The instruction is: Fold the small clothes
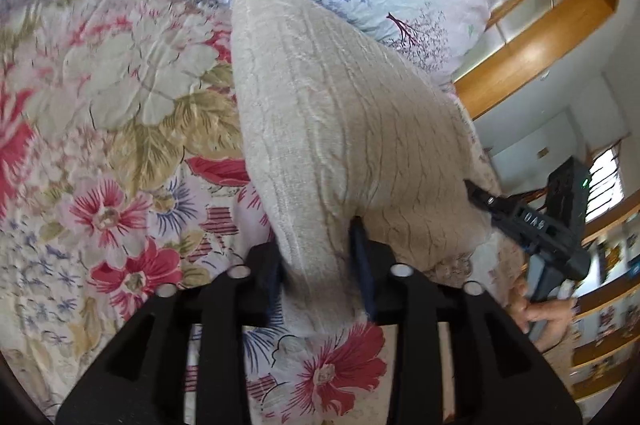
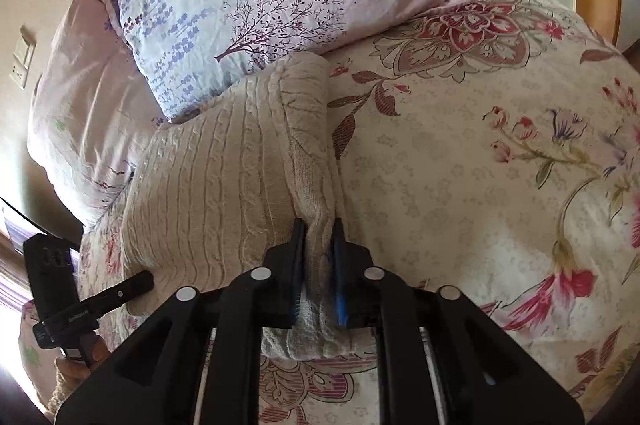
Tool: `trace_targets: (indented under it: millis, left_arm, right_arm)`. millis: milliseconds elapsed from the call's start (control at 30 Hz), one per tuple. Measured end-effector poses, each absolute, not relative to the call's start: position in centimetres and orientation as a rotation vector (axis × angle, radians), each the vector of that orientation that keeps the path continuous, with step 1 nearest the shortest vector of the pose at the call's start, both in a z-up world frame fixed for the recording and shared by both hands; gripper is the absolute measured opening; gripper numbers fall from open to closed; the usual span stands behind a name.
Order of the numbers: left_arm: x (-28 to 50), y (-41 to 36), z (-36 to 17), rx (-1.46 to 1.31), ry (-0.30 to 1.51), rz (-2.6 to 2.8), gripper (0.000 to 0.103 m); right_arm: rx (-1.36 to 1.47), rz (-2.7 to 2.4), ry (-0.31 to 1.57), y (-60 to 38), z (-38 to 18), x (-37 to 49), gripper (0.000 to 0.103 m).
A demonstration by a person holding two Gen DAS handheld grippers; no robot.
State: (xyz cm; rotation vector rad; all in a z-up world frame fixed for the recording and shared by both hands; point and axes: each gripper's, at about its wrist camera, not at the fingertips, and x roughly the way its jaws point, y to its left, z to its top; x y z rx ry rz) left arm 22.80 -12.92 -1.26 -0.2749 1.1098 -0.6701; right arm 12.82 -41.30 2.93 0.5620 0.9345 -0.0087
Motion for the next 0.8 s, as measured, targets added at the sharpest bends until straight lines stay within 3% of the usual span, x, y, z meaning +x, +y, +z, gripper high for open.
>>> trace_targets:
  millis: [67, 133, 167, 200, 800]
  left_arm:
    - [22.8, -12.6, -0.4, -0.262, 1.094, -0.657, 0.064]
    - [23.0, -12.0, 0.2, -0.295, 1.07, -0.673, 0.071]
    - [23.3, -11.7, 0.4, -0.313, 1.063, -0.674, 0.075]
    - [23.8, -11.4, 0.7, -0.333, 1.062, -0.669, 0.077]
    - [29.5, -15.4, 1.0, -0.196, 1.119, -0.568, 0.091]
  right_arm:
    - [0.571, -0.006, 0.913, -41.7, 4.0, 12.8, 0.034]
    - [0.593, -0.007, 0.883, -42.4, 5.0, 13.0, 0.049]
    - [0.613, -0.003, 0.873, -42.9, 5.5, 13.3, 0.066]
    - [0.639, 0.011, 0.874, -43.2, 5.8, 13.8, 0.075]
    - [0.792, 0.133, 1.041, -44.3, 1.8, 20.5, 0.078]
